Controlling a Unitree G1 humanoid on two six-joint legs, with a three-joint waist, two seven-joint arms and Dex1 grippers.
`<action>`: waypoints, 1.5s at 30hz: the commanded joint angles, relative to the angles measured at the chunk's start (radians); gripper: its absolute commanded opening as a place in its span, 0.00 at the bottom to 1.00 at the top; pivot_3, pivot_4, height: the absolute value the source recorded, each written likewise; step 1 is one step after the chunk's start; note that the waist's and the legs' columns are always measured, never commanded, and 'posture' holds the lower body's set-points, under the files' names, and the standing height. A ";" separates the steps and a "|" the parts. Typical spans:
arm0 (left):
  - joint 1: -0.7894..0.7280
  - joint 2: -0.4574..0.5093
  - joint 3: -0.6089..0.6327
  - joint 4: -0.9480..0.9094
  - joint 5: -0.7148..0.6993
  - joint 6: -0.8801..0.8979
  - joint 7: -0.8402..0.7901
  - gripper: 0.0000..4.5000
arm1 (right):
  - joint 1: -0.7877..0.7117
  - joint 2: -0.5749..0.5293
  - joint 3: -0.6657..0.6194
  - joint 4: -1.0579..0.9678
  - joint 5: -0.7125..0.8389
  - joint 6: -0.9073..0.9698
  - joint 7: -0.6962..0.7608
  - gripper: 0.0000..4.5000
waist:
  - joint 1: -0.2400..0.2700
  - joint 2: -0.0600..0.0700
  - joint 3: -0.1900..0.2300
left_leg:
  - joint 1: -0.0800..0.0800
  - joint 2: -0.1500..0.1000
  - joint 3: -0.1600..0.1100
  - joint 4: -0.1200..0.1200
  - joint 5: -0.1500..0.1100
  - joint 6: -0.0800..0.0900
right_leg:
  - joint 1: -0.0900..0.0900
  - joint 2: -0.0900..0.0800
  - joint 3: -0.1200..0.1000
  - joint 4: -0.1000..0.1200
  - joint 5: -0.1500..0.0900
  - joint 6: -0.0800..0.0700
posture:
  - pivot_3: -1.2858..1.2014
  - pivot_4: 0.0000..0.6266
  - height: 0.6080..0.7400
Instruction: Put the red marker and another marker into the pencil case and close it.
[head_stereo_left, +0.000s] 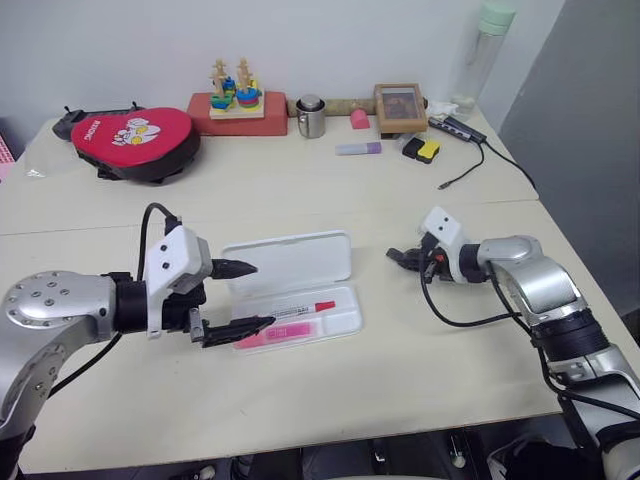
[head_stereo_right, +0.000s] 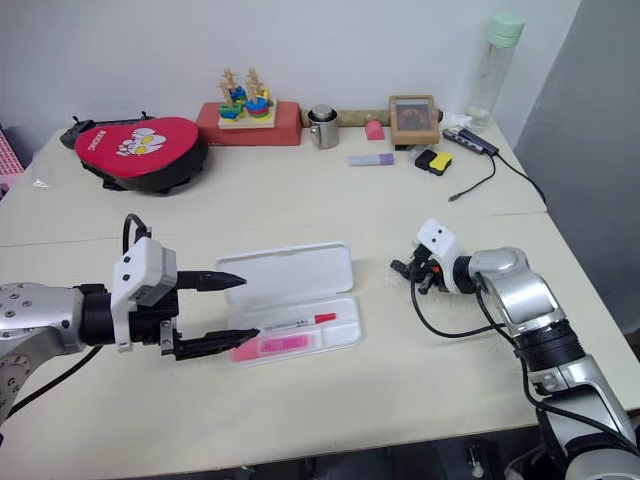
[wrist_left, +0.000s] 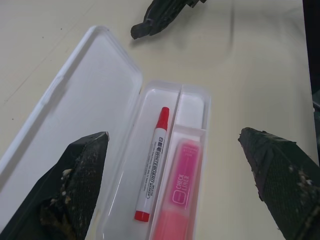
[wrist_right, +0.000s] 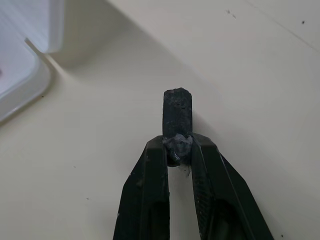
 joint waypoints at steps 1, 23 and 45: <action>0.001 0.019 0.026 0.020 0.012 -0.028 -0.025 1.00 | -0.002 -0.056 -0.049 -0.184 0.113 -0.010 0.139 0.06 | 0.000 0.001 0.000 | 0.000 0.000 0.000 0.000 0.000 0.000 | 0.000 0.000 0.000 0.000 0.000 0.000 | 0.52 0.24 1.00; -0.165 0.035 -0.172 0.194 0.146 -0.126 -0.143 1.00 | -0.004 0.068 0.258 -0.197 -0.037 -0.259 0.219 0.06 | 0.000 0.000 0.000 | -0.002 0.000 -0.001 0.000 0.000 0.000 | -0.001 0.000 -0.001 0.000 0.000 0.000 | 0.52 0.24 1.00; -0.144 0.015 -0.123 0.180 0.113 -0.100 -0.107 1.00 | -0.059 0.094 0.129 -0.204 0.031 -0.171 0.245 0.59 | 0.000 0.000 0.000 | -0.001 0.000 -0.001 0.001 0.000 0.000 | -0.001 0.000 -0.001 0.001 0.000 0.000 | 0.52 0.24 1.00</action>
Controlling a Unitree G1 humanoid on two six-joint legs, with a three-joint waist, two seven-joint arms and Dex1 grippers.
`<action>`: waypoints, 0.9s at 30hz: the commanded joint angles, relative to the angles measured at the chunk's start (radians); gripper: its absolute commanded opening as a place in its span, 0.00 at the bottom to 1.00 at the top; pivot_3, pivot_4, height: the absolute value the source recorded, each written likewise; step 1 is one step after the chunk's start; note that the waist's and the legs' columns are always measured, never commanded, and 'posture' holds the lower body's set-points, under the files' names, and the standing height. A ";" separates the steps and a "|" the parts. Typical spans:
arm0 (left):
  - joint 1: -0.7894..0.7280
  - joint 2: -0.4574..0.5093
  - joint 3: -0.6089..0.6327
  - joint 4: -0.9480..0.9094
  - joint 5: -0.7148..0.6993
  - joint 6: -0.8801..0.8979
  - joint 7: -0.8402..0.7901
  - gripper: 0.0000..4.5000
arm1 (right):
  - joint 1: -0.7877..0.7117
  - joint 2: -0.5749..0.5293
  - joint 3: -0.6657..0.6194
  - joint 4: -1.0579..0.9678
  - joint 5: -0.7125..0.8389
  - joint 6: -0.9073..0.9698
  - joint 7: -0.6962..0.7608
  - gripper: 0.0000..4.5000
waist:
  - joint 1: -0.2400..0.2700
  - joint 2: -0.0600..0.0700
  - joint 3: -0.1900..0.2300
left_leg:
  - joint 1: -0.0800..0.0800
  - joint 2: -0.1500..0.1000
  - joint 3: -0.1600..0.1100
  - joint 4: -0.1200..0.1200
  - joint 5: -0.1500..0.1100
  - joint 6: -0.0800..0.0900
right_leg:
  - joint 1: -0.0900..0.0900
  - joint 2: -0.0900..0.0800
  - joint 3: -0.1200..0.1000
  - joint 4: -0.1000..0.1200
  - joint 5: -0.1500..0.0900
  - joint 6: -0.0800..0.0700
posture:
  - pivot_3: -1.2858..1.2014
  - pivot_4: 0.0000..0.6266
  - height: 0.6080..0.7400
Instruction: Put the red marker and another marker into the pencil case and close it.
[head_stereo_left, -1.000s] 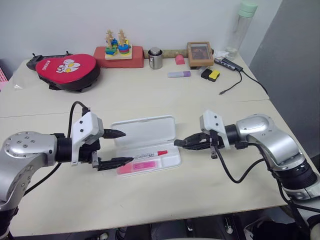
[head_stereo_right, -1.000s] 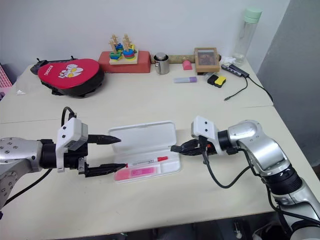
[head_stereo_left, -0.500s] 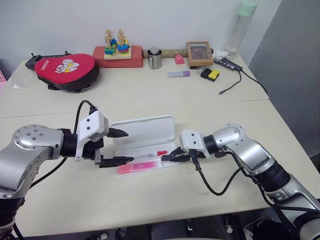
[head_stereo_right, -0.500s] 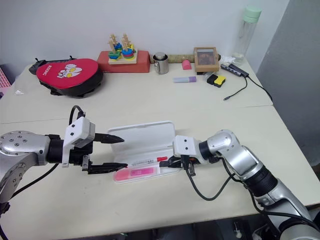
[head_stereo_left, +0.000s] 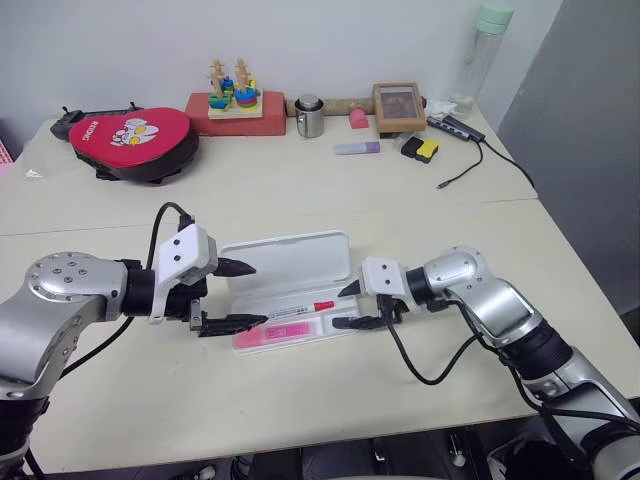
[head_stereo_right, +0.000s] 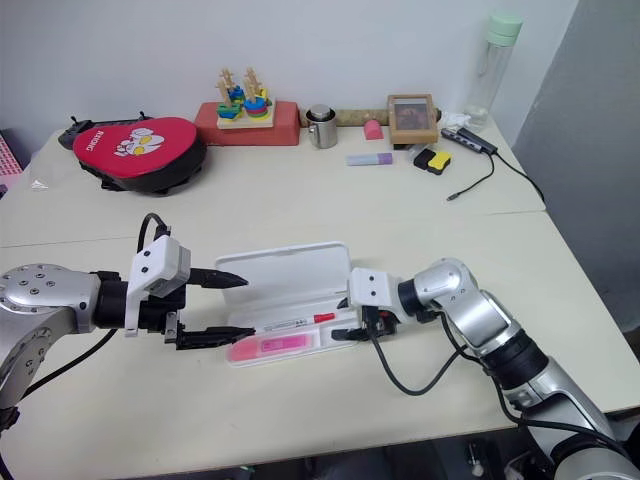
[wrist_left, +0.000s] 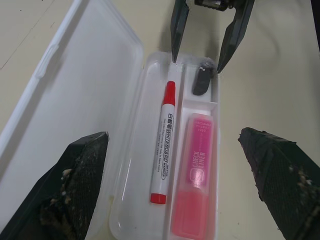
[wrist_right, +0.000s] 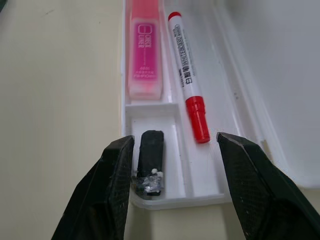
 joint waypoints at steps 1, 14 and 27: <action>0.002 0.003 0.075 -0.018 -0.032 0.016 0.013 1.00 | -0.044 -0.021 -0.099 -0.093 0.106 0.103 0.023 0.59 | 0.000 0.000 0.000 | 0.000 0.000 0.000 0.000 0.000 0.000 | 0.000 0.000 0.000 0.000 0.000 0.000 | 0.52 0.24 1.00; 0.177 -0.002 0.334 -0.116 -0.142 0.139 0.072 1.00 | -0.079 -0.131 -0.185 0.043 0.093 0.078 0.001 0.26 | -0.001 0.000 0.000 | 0.000 0.000 0.000 0.000 0.000 0.000 | 0.000 0.000 0.000 0.000 0.000 0.000 | 0.52 0.24 1.00; 0.222 -0.106 0.470 -0.182 -0.207 0.204 0.251 1.00 | -0.188 -0.022 -0.158 0.337 -0.021 -0.084 -0.088 0.01 | -0.002 0.000 0.000 | 0.000 0.000 0.001 0.000 0.000 0.000 | 0.000 0.000 0.001 0.000 0.000 0.000 | 0.52 0.24 1.00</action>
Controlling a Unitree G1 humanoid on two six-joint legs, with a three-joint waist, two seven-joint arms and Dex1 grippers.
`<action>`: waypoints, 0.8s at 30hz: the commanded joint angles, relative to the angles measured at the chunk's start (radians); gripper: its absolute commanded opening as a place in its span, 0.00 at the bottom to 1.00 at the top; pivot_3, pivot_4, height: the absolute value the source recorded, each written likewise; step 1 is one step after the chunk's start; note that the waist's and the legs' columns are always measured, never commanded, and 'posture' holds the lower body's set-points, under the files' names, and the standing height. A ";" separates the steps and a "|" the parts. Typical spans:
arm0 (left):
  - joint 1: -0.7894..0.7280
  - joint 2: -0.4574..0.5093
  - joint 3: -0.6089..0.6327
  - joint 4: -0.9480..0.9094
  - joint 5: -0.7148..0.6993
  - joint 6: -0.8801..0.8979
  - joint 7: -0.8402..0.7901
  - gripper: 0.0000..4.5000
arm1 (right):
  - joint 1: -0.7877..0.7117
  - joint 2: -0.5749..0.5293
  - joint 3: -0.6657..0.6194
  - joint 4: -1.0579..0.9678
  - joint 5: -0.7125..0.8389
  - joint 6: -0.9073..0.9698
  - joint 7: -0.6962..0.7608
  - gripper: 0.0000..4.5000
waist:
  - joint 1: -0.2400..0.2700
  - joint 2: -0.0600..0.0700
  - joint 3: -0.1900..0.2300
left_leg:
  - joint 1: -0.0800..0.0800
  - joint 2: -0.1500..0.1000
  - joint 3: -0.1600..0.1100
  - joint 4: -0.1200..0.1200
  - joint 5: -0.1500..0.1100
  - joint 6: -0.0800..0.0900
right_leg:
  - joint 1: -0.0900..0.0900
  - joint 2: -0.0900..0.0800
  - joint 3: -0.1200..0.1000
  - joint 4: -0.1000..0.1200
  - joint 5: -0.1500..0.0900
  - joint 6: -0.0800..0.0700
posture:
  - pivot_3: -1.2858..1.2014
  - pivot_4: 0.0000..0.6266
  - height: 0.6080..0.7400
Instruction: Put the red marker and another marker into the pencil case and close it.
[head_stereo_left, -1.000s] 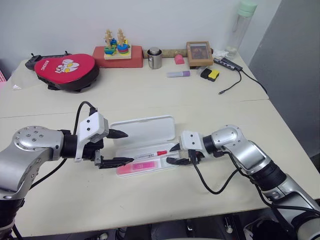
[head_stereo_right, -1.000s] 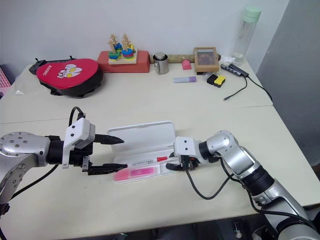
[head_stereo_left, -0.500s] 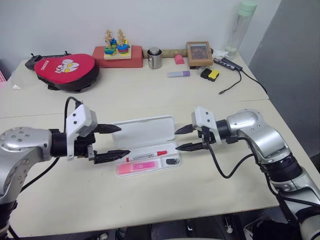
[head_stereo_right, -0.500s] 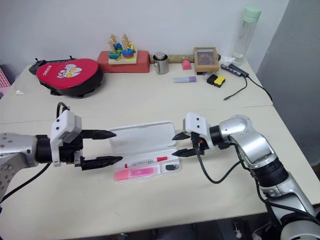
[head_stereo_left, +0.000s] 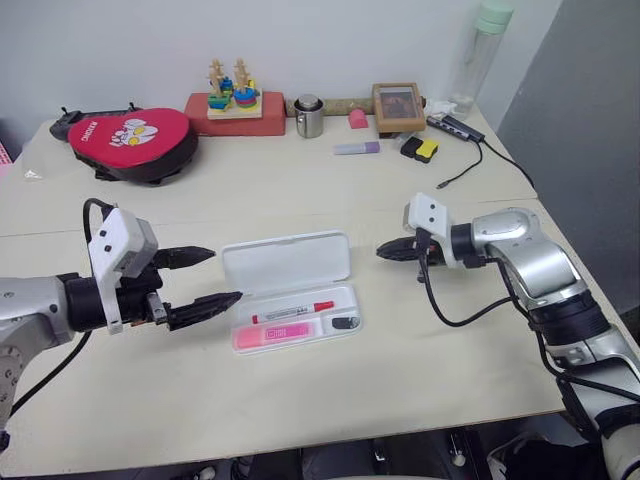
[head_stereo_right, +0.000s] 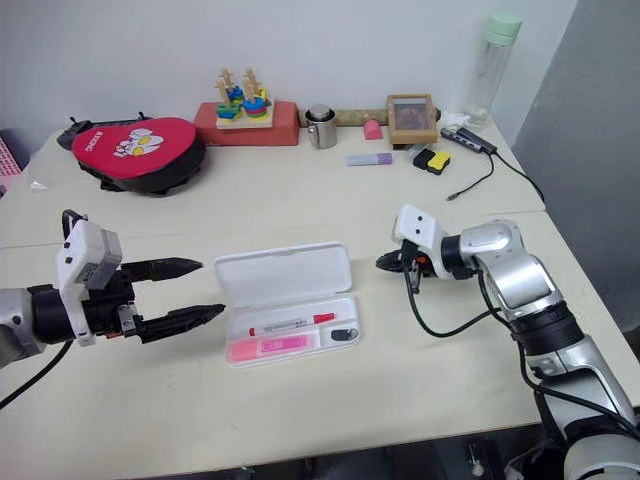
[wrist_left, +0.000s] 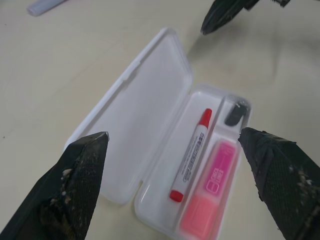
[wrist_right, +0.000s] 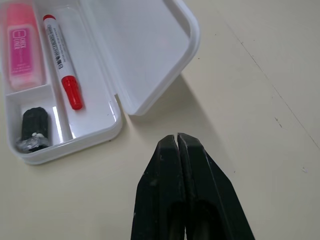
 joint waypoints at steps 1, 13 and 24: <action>0.020 -0.012 0.082 -0.023 -0.012 0.002 0.044 1.00 | -0.087 0.052 0.007 0.143 -0.049 -0.115 -0.022 0.01 | -0.001 0.000 0.000 | 0.000 0.000 0.000 0.000 0.000 0.000 | 0.000 0.000 0.000 0.000 0.000 0.000 | 0.52 0.24 1.00; 0.113 -0.017 0.156 -0.057 -0.028 0.001 0.059 1.00 | -0.238 0.184 0.027 0.495 -0.133 -0.368 0.008 0.01 | -0.003 0.000 0.000 | 0.001 0.000 0.000 -0.001 0.000 0.000 | 0.001 0.000 0.000 0.000 0.003 -0.005 | 0.52 0.24 1.00; 0.163 -0.036 0.172 -0.070 -0.034 -0.013 0.072 1.00 | -0.232 0.194 0.011 0.389 -0.104 -0.327 0.107 0.01 | -0.003 0.000 0.000 | 0.002 0.000 0.000 -0.001 0.000 0.000 | 0.001 0.000 0.000 0.000 0.002 -0.004 | 0.52 0.24 1.00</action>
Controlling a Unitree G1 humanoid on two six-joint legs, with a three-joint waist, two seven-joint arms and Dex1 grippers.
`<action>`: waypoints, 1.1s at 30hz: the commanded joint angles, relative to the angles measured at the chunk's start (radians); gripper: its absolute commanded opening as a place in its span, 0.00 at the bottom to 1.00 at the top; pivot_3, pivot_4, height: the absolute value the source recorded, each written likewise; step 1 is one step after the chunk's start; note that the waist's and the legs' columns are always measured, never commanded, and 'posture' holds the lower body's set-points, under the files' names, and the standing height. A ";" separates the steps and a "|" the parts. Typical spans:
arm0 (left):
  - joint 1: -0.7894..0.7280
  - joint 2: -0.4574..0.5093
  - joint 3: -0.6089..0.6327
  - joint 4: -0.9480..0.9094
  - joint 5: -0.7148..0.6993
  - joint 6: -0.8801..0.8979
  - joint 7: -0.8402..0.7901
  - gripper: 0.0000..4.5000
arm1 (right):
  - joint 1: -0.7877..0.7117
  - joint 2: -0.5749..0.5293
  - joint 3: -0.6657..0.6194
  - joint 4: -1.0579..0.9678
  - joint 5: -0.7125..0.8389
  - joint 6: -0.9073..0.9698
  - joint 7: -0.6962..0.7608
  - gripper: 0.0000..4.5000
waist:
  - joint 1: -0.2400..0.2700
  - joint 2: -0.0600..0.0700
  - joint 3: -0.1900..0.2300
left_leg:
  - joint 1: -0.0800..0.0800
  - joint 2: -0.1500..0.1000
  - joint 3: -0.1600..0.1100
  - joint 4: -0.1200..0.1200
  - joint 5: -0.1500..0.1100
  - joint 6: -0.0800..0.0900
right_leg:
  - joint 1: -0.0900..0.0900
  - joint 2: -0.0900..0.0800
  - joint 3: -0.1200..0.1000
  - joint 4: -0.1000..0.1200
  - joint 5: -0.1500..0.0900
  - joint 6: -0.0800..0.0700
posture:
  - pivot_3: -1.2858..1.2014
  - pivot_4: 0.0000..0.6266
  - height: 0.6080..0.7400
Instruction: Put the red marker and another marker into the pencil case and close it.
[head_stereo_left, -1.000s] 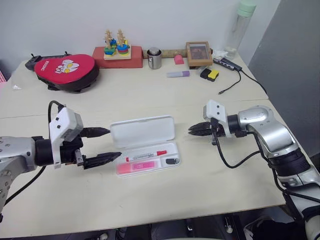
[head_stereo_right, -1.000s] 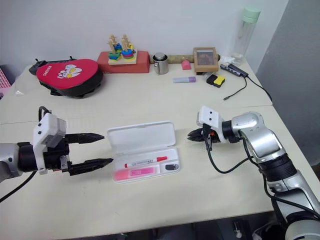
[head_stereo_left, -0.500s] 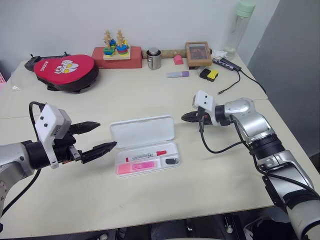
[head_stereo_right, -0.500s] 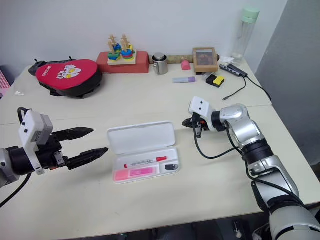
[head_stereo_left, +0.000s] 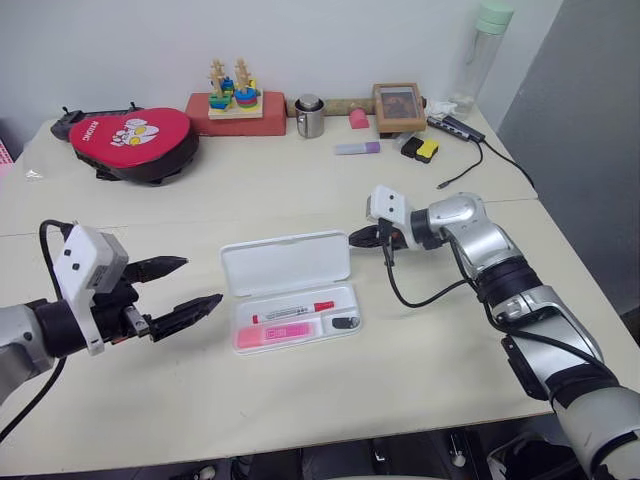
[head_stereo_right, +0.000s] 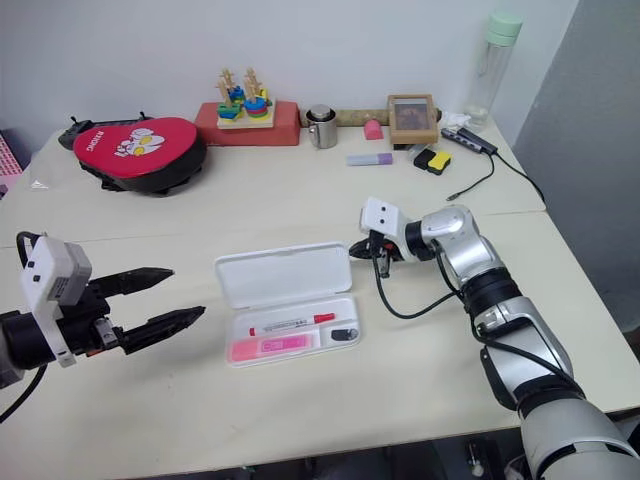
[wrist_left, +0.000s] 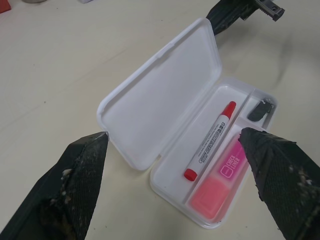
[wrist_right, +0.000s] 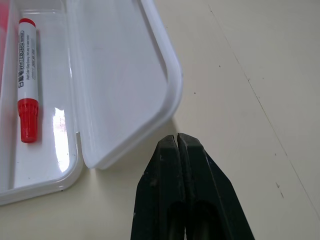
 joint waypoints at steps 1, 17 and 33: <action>-0.006 0.004 0.028 -0.021 -0.014 -0.012 0.007 1.00 | -0.009 -0.011 -0.030 -0.100 0.037 0.029 0.041 0.01 | 0.000 0.000 0.000 | 0.000 0.000 0.000 0.000 0.000 0.000 | 0.000 0.000 0.000 0.000 0.000 0.000 | 0.52 0.24 1.00; 0.072 0.038 0.085 -0.009 -0.001 -0.006 -0.067 1.00 | 0.054 -0.045 -0.008 -0.384 0.106 0.188 0.119 0.01 | 0.003 0.000 0.000 | 0.000 0.000 0.000 0.000 0.000 0.000 | 0.000 0.000 0.000 0.000 -0.002 0.003 | 0.52 0.24 1.00; 0.072 0.053 0.066 -0.006 0.033 -0.024 -0.070 1.00 | 0.160 -0.057 0.079 -0.553 0.122 0.270 0.166 0.01 | 0.003 0.000 0.000 | 0.000 0.000 0.000 0.000 0.000 0.000 | 0.000 0.000 0.000 0.000 -0.003 0.003 | 0.52 0.24 1.00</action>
